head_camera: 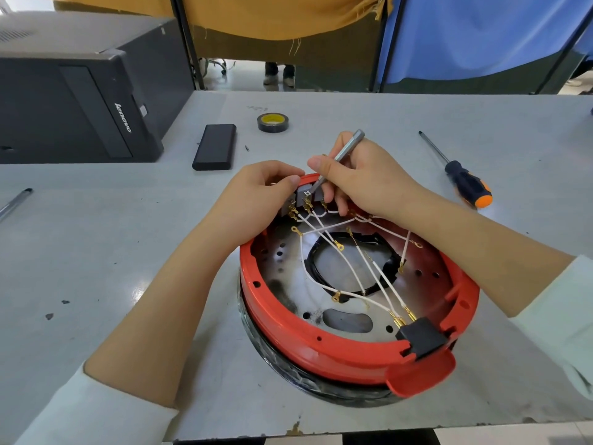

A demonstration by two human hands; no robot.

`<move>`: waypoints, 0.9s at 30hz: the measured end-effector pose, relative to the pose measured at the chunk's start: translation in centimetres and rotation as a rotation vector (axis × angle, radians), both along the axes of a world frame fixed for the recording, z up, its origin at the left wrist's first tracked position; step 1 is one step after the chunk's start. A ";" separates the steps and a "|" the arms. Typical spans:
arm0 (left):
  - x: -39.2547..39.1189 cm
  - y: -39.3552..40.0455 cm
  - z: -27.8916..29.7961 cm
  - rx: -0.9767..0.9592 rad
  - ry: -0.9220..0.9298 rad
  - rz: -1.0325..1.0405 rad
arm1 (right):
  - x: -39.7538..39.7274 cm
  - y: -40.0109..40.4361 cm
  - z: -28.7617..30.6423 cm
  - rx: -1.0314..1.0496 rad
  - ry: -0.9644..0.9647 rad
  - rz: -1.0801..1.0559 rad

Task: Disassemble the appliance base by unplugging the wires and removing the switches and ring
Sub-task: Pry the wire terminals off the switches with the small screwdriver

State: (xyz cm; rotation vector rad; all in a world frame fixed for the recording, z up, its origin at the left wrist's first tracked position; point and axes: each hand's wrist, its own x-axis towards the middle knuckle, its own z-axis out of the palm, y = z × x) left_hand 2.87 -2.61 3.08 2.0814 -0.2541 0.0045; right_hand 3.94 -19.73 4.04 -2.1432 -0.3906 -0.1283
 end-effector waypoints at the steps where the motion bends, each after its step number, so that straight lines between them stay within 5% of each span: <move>1: 0.0 0.0 0.0 -0.007 0.001 -0.003 | -0.2 0.0 0.0 0.018 -0.024 -0.004; 8: 0.0 0.0 0.1 -0.006 -0.003 -0.006 | -0.5 0.2 -0.2 -0.008 -0.095 -0.020; 27: 0.1 0.0 0.1 0.025 0.004 0.003 | 1.0 0.4 1.0 -0.092 0.143 -0.014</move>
